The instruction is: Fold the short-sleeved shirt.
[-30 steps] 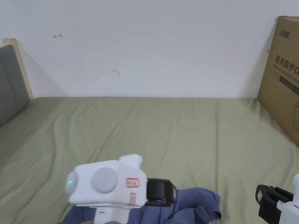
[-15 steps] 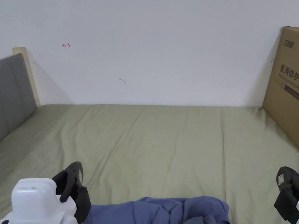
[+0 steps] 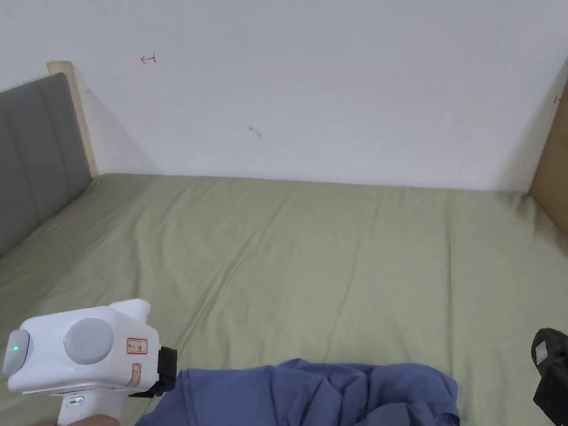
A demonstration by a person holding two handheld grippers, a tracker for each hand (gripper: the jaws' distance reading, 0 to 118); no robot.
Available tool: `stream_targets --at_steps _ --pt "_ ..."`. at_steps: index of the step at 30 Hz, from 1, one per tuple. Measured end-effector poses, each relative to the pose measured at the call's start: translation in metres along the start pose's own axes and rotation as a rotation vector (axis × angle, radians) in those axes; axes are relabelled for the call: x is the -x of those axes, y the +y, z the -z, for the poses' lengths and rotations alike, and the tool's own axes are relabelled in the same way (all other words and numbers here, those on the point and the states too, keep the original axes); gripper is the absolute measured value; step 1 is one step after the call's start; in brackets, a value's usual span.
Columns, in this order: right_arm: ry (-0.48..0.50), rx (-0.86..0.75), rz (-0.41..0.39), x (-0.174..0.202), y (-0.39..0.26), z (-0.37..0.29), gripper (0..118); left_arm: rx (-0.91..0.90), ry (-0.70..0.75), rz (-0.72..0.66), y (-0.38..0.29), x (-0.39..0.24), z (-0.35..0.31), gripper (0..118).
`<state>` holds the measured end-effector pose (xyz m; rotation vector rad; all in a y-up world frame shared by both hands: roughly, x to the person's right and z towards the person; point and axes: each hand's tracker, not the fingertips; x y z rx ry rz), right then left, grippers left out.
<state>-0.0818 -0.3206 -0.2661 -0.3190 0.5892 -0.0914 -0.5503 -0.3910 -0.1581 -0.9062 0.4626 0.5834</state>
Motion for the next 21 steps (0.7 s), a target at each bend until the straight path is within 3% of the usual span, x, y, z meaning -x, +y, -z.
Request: stream_targets --at_steps 1,2,3,10,14,15,18,21 --pt "-0.013 0.024 -0.005 -0.001 -0.003 0.004 0 0.000 -0.007 -0.068 0.003 0.010 0.013 61" --pt "-0.011 0.034 -0.006 -0.002 -0.005 0.007 0 0.009 -0.013 -0.107 0.000 0.017 0.022 105" --pt "-0.002 0.043 -0.004 -0.005 -0.008 0.010 0 0.035 -0.016 -0.130 0.001 0.022 0.037 117" --pt "-0.021 0.125 -0.028 -0.009 -0.018 0.035 0 0.039 0.056 -0.046 0.015 0.026 0.114 114" --pt "-0.032 0.154 -0.039 -0.009 -0.022 0.050 0 0.227 0.093 0.074 -0.008 0.024 0.165 110" --pt "-0.033 0.163 -0.038 -0.009 -0.022 0.053 0 0.119 0.133 0.251 -0.015 0.009 0.153 101" --pt "-0.006 0.204 -0.012 -0.013 -0.023 0.070 0 0.030 0.101 0.318 -0.022 -0.006 0.124 3" --pt "0.059 0.266 0.042 -0.018 -0.021 0.097 0 -0.062 -0.007 0.354 -0.031 -0.010 0.090 3"
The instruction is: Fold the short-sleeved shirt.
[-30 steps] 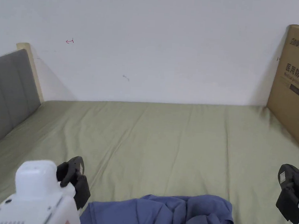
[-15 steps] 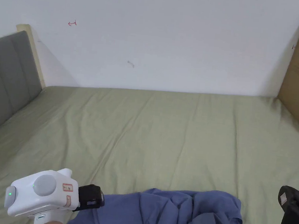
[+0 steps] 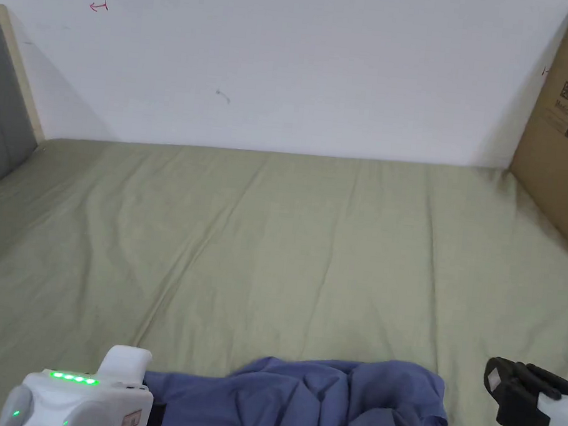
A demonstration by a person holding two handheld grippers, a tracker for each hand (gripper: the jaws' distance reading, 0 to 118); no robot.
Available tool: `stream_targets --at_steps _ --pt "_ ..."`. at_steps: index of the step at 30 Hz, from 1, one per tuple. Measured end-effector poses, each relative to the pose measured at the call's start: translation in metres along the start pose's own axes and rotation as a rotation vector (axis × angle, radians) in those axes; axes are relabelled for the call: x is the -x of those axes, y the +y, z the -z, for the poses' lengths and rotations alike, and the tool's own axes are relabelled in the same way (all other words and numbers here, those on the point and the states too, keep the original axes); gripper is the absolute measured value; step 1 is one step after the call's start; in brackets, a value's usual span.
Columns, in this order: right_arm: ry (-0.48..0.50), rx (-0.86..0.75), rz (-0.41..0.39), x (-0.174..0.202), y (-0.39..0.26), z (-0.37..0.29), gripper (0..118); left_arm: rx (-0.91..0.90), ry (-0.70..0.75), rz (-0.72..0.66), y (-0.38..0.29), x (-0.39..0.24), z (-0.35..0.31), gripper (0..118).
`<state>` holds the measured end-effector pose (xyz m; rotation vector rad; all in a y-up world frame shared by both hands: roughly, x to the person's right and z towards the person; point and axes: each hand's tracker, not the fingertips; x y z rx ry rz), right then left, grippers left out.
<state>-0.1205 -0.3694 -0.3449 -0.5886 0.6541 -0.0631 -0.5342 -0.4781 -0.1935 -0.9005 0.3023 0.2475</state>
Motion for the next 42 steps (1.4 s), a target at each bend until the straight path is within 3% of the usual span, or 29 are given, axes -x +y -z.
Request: stream_targets --at_steps 1,3,4,5,6,7,9,12,14,16,17,18,19,20,24,30,37,42 --pt "0.016 0.020 0.020 -0.002 0.006 0.011 4 -0.049 -0.004 -0.020 -0.004 0.003 -0.015 3" --pt "0.031 0.084 0.044 -0.003 0.020 0.038 29 -0.145 -0.008 -0.049 -0.010 0.003 -0.044 3" --pt "0.019 0.138 0.052 -0.003 0.028 0.058 29 -0.198 -0.030 -0.084 -0.014 0.003 -0.059 3" --pt "0.038 0.217 0.075 -0.006 0.033 0.079 76 -0.246 -0.055 -0.113 -0.009 0.002 -0.069 3" --pt "0.070 0.337 0.116 -0.010 0.037 0.106 112 -0.298 -0.076 -0.140 -0.013 0.002 -0.082 3" --pt "0.115 0.420 0.171 -0.016 0.035 0.132 117 -0.330 -0.089 -0.142 -0.017 0.000 -0.093 3" --pt "0.091 0.489 0.193 -0.026 0.025 0.170 117 -0.343 -0.074 -0.120 -0.019 -0.008 -0.106 3" --pt "-0.054 0.597 0.050 -0.031 0.010 0.221 116 -0.350 -0.054 -0.102 -0.020 -0.014 -0.114 3" --pt "-0.136 0.664 -0.049 -0.027 0.003 0.246 107 -0.340 -0.062 -0.100 -0.016 -0.016 -0.114 3" --pt "-0.161 0.757 -0.063 -0.034 -0.011 0.260 82 -0.327 -0.046 -0.101 -0.016 -0.016 -0.112 3" --pt "-0.138 0.769 -0.029 -0.037 -0.016 0.259 78 -0.321 -0.045 -0.111 -0.016 -0.013 -0.110 3" --pt "-0.138 0.728 -0.030 -0.034 -0.007 0.253 56 -0.311 -0.047 -0.127 -0.016 -0.011 -0.108 3" --pt "-0.108 0.661 -0.031 -0.033 -0.004 0.243 14 -0.302 -0.050 -0.145 -0.017 -0.008 -0.106 3" --pt "-0.089 0.632 -0.037 -0.033 -0.002 0.235 7 -0.297 -0.052 -0.157 -0.018 -0.006 -0.104 3" --pt "0.014 0.490 0.034 -0.035 0.022 0.179 7 -0.305 -0.056 -0.199 -0.021 0.002 -0.105 3" --pt "0.108 0.226 0.047 -0.039 0.091 0.071 7 -0.444 -0.049 -0.222 -0.002 0.004 -0.147 3" --pt "0.114 0.004 0.040 -0.046 0.180 -0.019 7 -0.597 -0.043 -0.208 0.061 0.011 -0.204 3" --pt "0.064 -0.120 0.026 -0.053 0.241 -0.043 7 -0.688 -0.005 -0.162 0.118 0.011 -0.233 3"
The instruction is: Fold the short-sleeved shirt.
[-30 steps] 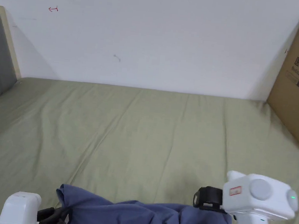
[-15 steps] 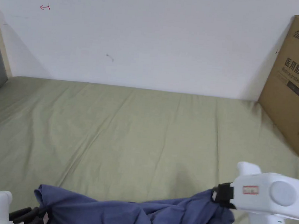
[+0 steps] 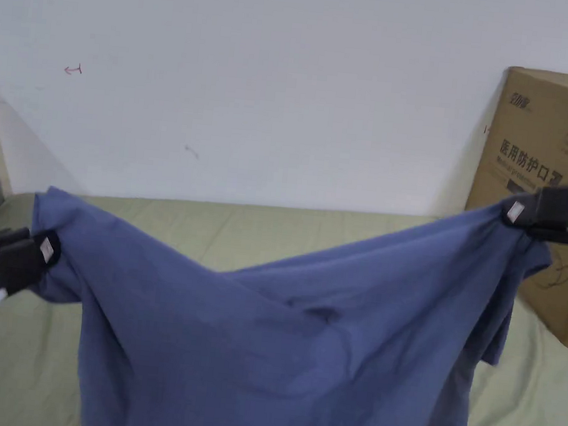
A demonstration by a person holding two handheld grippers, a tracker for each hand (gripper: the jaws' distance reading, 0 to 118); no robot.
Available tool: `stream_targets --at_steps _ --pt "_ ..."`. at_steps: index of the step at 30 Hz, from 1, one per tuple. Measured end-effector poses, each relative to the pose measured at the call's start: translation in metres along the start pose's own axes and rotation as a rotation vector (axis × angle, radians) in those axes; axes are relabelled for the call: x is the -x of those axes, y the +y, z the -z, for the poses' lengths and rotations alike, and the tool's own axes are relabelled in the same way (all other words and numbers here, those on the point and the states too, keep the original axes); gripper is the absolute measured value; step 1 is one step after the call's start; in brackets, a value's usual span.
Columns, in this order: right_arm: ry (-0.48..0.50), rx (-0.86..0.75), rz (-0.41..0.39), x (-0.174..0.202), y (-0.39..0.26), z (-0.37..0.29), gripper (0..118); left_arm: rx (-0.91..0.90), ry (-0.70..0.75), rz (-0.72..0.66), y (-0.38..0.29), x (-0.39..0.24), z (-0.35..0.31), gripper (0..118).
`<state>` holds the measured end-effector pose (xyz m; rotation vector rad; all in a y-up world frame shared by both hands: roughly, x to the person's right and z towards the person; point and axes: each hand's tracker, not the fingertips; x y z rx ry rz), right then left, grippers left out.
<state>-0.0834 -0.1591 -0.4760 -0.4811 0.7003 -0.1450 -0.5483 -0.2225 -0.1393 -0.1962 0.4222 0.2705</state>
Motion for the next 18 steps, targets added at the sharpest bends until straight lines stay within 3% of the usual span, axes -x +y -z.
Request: stream_targets --at_steps 8,14,18 --pt "-0.040 -0.109 0.048 0.005 0.088 0.026 7 -0.049 -0.047 -0.031 0.073 -0.014 0.059 3" --pt "-0.076 -0.217 0.002 0.019 0.126 0.049 7 -0.183 -0.011 -0.109 0.089 -0.020 0.100 3" --pt "-0.066 -0.233 -0.036 0.022 0.114 0.065 7 -0.269 0.040 -0.176 0.068 -0.015 0.108 3"
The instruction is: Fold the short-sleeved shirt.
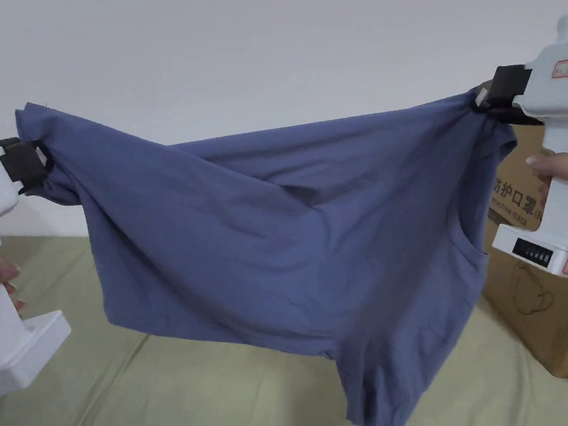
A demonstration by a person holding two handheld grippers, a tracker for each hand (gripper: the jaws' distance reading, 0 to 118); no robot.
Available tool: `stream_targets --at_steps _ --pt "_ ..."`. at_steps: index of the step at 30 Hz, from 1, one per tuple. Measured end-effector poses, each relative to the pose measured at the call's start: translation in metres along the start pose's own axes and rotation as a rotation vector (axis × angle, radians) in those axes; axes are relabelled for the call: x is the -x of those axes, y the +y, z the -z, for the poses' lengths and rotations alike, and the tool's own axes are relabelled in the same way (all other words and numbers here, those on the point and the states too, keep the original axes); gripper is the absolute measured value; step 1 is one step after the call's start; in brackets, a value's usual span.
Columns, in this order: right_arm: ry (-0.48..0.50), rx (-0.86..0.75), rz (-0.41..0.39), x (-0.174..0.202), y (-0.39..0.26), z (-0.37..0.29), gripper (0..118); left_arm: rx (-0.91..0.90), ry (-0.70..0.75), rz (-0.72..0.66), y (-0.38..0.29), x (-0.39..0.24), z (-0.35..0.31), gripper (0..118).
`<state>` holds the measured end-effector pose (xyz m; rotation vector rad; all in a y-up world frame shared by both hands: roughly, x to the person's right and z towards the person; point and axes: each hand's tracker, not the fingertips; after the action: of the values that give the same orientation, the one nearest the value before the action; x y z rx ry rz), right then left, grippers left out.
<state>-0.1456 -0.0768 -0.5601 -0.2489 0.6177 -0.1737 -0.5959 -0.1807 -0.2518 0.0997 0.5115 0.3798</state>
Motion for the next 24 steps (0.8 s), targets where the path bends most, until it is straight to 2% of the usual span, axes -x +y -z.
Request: stream_targets --at_steps 2,6,10,13,14,16,18,22,24 --pt "-0.003 0.017 -0.025 -0.004 -0.026 0.006 7 0.010 0.019 -0.015 -0.021 0.009 0.000 3" --pt "-0.018 0.196 -0.063 -0.027 -0.125 0.015 7 0.285 0.103 -0.058 -0.099 0.049 -0.002 3" --pt "-0.051 0.525 -0.062 -0.060 -0.262 0.009 7 0.703 0.216 -0.070 -0.205 0.096 -0.021 3" --pt "-0.092 0.747 -0.050 -0.080 -0.348 -0.018 7 0.892 0.232 -0.048 -0.265 0.123 -0.054 3" --pt "-0.089 0.789 -0.015 -0.092 -0.368 -0.027 7 0.926 0.226 -0.049 -0.274 0.126 -0.065 3" --pt "-0.099 0.861 0.021 -0.102 -0.396 -0.056 7 0.967 0.218 -0.060 -0.283 0.128 -0.091 3" --pt "-0.067 0.871 0.029 -0.109 -0.401 -0.088 7 0.975 0.186 -0.056 -0.276 0.124 -0.114 3" --pt "-0.056 0.872 -0.053 -0.110 -0.393 -0.147 7 1.012 0.160 0.073 -0.255 0.112 -0.152 3" --pt "-0.040 0.883 -0.057 -0.112 -0.389 -0.167 7 1.037 0.157 0.097 -0.248 0.108 -0.167 3"
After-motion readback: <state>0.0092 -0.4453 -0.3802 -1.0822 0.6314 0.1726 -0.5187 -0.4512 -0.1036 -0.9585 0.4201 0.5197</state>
